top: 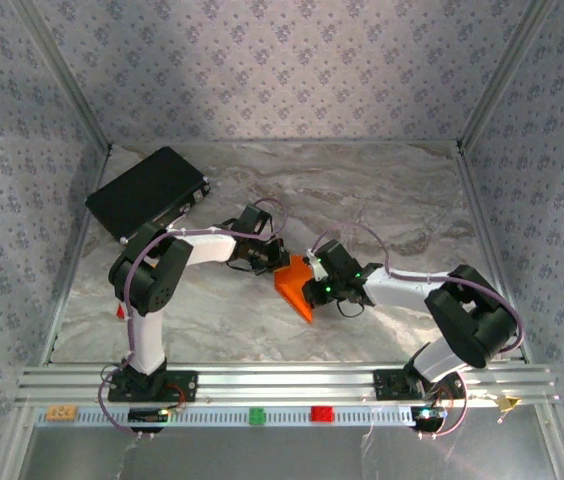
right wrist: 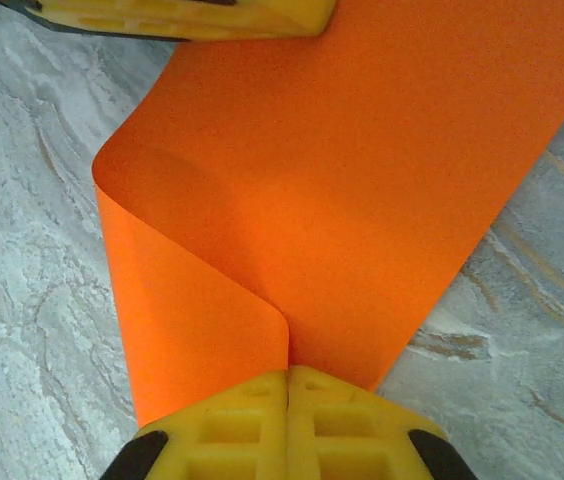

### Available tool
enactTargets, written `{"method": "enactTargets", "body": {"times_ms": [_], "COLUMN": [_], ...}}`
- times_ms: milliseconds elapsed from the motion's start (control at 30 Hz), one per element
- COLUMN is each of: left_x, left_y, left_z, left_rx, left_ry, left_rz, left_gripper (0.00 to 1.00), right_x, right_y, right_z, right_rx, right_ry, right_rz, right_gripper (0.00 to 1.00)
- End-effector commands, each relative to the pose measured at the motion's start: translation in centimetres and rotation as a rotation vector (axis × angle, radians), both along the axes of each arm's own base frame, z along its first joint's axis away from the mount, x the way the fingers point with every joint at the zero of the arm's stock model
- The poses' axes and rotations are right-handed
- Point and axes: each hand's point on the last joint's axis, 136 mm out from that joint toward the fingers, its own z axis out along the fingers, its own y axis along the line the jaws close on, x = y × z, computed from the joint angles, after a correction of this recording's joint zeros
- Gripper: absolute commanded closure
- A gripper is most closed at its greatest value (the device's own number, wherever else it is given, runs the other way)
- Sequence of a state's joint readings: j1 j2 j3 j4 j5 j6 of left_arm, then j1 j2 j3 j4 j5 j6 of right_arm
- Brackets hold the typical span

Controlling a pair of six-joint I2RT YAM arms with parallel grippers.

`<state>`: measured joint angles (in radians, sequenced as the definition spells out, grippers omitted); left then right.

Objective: Fold a paper plane with a square sheet of paper (pick it up from the middle)
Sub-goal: Third fold the triangle at the center of the table.

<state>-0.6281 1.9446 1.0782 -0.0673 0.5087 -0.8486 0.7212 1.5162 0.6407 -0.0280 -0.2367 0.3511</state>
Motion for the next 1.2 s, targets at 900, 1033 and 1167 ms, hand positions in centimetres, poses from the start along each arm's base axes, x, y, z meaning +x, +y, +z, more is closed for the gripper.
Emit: {"method": "enactTargets", "body": {"times_ms": [900,1033,1167], "left_x": [-1.0,-1.0,-1.0], "left_y": [1.1,1.1,1.1], "left_z": [-1.3,-1.4,-1.4], "left_rx": [0.061,0.062,0.062], "left_ry": [0.036,0.037,0.037], "left_rz": [0.013,0.013,0.014], "left_gripper": [0.94,0.94,0.94], "right_x": [0.6,0.6,0.5], "right_y": [0.1,0.2,0.1], "right_z": [0.9,1.1,0.7], "right_rx": [-0.012,-0.012,-0.01], "right_ry": [-0.013,-0.018,-0.01], "right_rz": [0.004,0.01,0.008], "right_gripper": [0.98,0.98,0.98]}}
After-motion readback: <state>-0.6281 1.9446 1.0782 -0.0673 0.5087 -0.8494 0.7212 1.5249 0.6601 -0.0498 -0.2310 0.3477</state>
